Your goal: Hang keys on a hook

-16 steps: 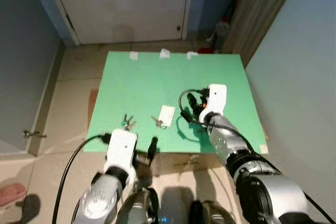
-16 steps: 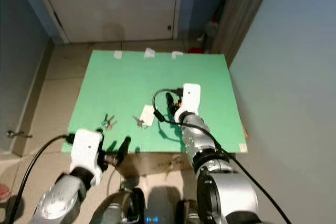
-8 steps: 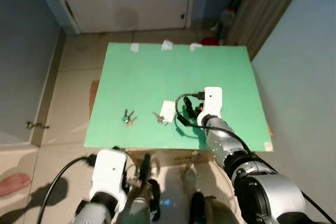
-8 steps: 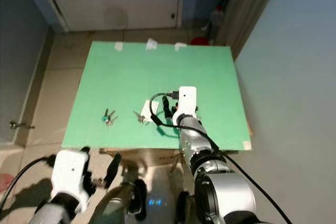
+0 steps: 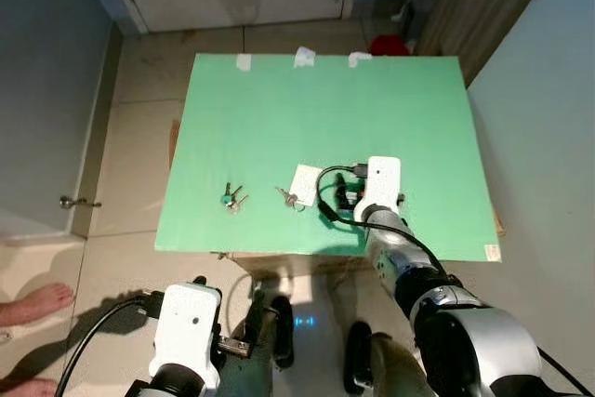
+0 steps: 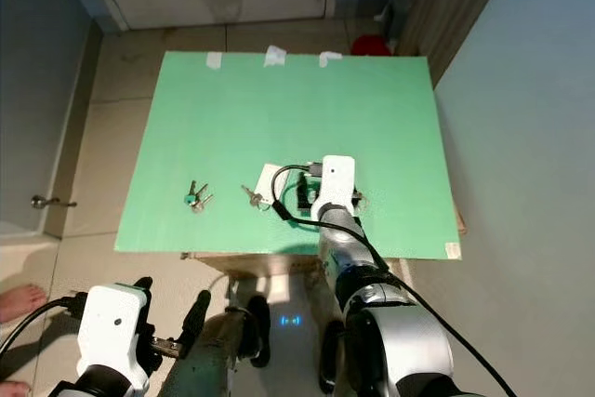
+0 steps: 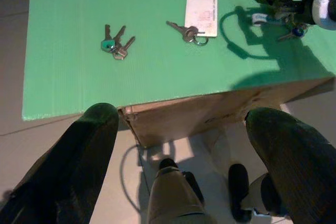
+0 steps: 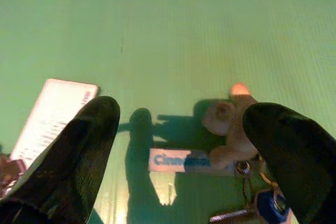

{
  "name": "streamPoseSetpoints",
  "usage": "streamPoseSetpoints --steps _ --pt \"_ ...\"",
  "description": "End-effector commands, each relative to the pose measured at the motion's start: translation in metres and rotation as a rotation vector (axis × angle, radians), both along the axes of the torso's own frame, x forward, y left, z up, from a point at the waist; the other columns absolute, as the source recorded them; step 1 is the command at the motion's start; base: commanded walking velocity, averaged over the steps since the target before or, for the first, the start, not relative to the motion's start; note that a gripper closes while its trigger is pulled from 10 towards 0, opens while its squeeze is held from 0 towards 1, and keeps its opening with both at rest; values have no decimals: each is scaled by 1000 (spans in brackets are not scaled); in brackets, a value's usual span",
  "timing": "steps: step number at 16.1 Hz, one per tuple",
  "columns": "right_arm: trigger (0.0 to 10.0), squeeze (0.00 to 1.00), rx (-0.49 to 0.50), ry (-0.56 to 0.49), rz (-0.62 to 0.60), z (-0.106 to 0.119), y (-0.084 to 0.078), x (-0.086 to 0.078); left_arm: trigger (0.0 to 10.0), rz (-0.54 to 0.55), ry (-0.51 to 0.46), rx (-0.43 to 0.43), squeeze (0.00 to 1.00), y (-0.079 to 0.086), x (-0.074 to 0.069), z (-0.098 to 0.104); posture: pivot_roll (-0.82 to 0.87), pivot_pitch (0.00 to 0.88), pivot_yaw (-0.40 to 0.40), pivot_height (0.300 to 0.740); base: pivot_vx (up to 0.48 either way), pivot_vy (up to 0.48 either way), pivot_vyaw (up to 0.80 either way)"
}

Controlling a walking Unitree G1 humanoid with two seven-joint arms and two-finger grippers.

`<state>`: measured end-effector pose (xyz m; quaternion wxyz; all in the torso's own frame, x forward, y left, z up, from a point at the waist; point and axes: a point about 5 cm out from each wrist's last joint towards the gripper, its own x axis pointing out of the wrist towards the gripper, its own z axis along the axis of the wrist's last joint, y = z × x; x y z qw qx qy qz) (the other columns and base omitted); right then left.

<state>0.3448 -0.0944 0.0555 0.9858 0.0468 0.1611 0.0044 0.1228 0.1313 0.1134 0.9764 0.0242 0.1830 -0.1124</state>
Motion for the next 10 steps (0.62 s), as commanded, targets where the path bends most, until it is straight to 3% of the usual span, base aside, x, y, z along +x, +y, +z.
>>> streamPoseSetpoints --steps 1,6,10 --pt "10000 0 24 71 -61 -14 -2 -9 10000 7 16 8 0 1 -4 2 375 382 63 740 0 0 0" --pt "10000 0 32 85 -169 -15 -9 -10 10000 12 21 1 0 -1 -5 4 373 393 61 740 0 0 0" --pt "10000 0 98 130 -161 -18 0 -12 10000 17 21 -7 0 -4 -5 5 377 402 57 740 0 0 0"
